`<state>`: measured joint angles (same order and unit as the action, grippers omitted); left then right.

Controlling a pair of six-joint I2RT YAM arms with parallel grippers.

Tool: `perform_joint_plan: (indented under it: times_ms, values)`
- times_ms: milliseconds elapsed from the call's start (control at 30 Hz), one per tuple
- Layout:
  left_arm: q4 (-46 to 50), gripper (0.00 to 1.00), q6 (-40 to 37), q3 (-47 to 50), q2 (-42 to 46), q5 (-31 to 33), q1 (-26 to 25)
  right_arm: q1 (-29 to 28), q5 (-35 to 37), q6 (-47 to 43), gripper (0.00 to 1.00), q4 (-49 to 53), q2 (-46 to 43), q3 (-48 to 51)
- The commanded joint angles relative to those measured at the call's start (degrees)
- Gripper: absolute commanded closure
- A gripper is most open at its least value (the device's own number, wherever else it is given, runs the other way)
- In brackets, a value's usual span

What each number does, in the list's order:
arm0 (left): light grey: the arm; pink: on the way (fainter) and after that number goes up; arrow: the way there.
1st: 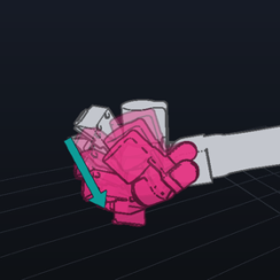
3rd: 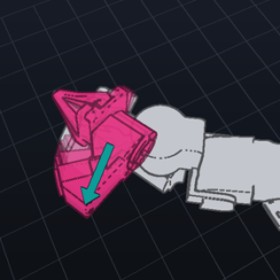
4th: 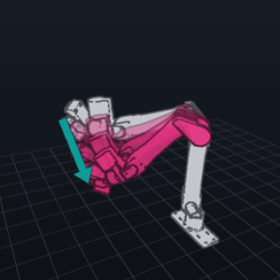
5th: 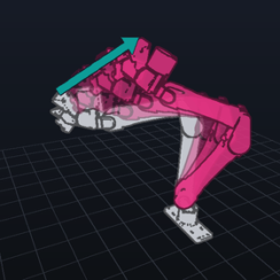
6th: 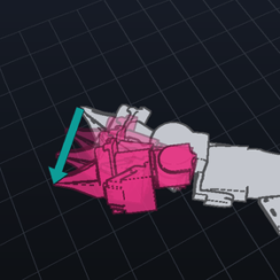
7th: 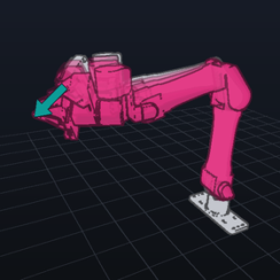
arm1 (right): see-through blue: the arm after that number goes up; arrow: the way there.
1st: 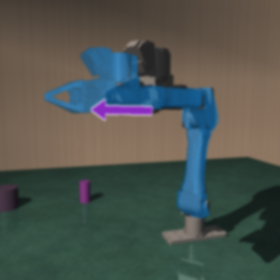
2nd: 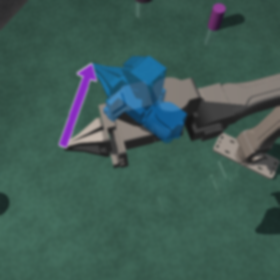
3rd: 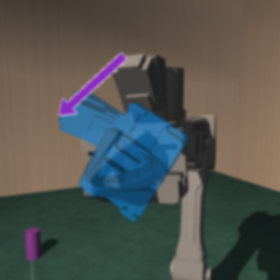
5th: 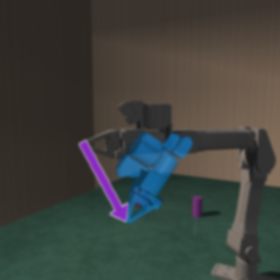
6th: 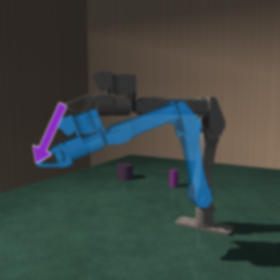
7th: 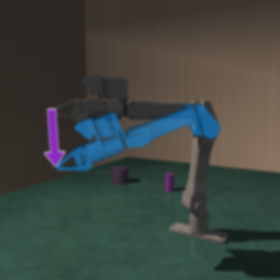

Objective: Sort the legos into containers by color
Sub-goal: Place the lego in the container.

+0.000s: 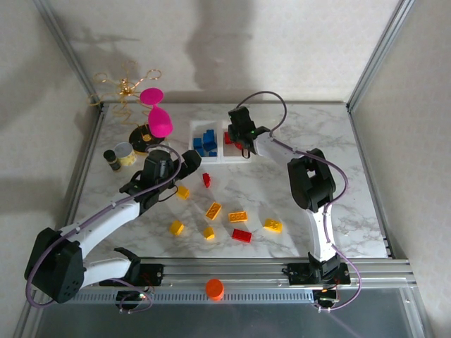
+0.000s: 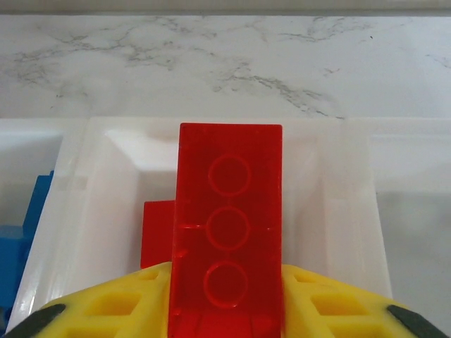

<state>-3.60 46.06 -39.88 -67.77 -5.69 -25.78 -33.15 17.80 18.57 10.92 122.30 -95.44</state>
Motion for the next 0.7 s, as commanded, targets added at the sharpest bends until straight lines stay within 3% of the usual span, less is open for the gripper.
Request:
perform_joint_plan:
  times_ms: [0, 333, 667]
  values:
    - [-0.96, 0.00, -1.28, -2.07, 0.13, -1.20, 0.20, -0.37, -1.94, -1.34, 0.57, 0.07, -2.04, -1.28]
    - [0.31, 0.00, -2.13, -0.61, 3.28, -1.54, 0.20, -1.88, -4.24, 0.06, 0.47, -1.73, -11.86, 10.08]
    - [4.09, 0.00, -2.65, 2.15, 6.27, 0.32, 0.25, -10.15, -3.01, 4.26, 0.38, -0.14, -17.61, 19.22]
